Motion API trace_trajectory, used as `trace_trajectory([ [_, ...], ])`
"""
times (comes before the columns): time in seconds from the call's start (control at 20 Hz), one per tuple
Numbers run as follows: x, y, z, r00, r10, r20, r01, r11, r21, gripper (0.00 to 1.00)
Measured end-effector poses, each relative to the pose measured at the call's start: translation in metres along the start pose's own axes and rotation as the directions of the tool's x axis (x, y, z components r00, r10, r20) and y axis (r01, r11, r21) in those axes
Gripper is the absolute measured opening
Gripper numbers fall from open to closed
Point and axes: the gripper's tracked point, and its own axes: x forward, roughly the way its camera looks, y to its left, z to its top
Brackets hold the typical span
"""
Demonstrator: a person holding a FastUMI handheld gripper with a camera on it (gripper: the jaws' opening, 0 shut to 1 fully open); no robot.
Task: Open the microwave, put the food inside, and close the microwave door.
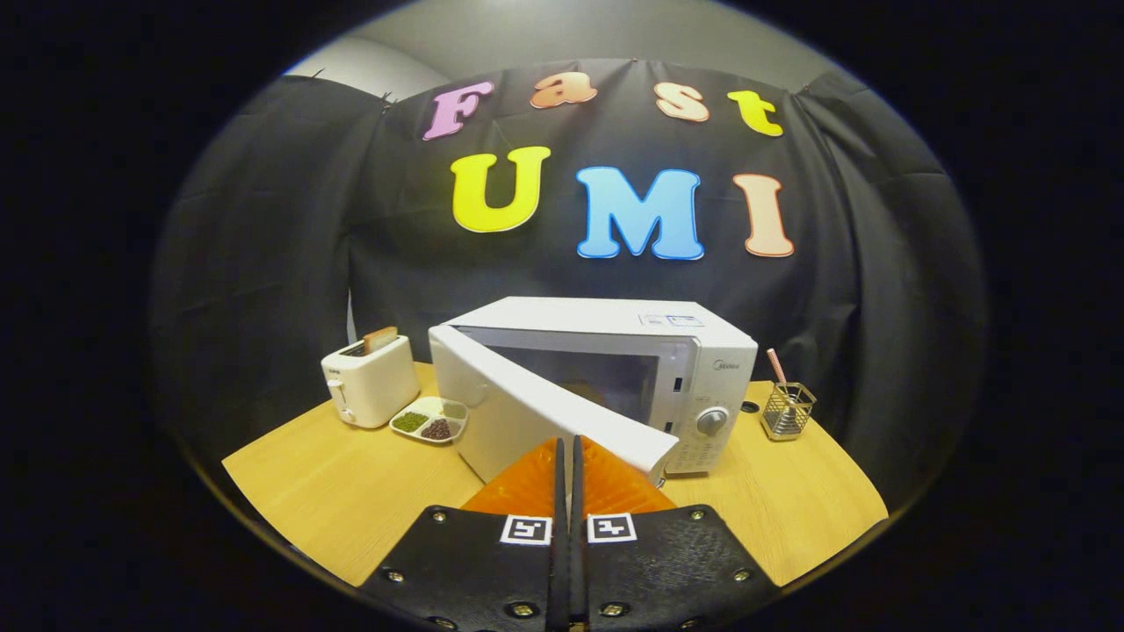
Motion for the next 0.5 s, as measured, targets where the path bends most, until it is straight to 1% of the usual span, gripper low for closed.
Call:
trace_trajectory([
  [0.5,0.084,-0.068,0.026,0.993,-0.119,0.013,0.117,0.990,0.075,0.01],
])
